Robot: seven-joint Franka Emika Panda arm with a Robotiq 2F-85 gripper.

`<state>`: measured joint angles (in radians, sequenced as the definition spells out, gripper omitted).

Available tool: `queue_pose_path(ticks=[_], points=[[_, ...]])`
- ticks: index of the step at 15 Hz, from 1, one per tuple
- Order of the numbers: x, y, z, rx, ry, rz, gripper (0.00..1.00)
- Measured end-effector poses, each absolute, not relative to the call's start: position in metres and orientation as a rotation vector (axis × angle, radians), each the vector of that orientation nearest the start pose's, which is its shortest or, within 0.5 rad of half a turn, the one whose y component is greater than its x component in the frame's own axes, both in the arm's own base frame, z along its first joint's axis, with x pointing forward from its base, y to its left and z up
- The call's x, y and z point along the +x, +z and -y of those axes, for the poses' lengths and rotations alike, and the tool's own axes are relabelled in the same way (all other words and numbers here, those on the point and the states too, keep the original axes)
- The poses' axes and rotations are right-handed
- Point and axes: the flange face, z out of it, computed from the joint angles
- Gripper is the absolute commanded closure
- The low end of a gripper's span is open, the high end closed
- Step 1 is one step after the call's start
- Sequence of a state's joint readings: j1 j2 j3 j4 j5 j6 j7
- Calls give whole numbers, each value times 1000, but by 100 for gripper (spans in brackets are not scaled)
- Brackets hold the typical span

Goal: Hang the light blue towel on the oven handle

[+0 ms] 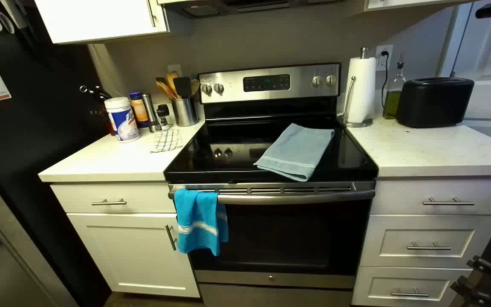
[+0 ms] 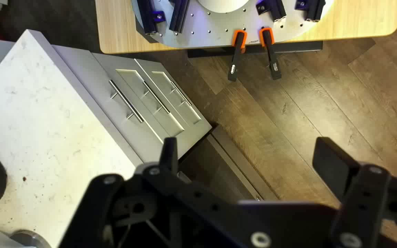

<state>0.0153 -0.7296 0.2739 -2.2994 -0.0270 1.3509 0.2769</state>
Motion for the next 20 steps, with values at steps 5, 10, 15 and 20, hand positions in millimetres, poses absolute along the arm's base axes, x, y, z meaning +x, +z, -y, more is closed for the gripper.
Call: queue_pose_path(ticks=[5,10,15,20], points=[[286,574,-106,-3383,304,-133,0],[302,559,-130,-3404,252,-73,0],[336,505,-191,-3436,258,-8,0],[385,456,-225,-3426,330,-65,0]])
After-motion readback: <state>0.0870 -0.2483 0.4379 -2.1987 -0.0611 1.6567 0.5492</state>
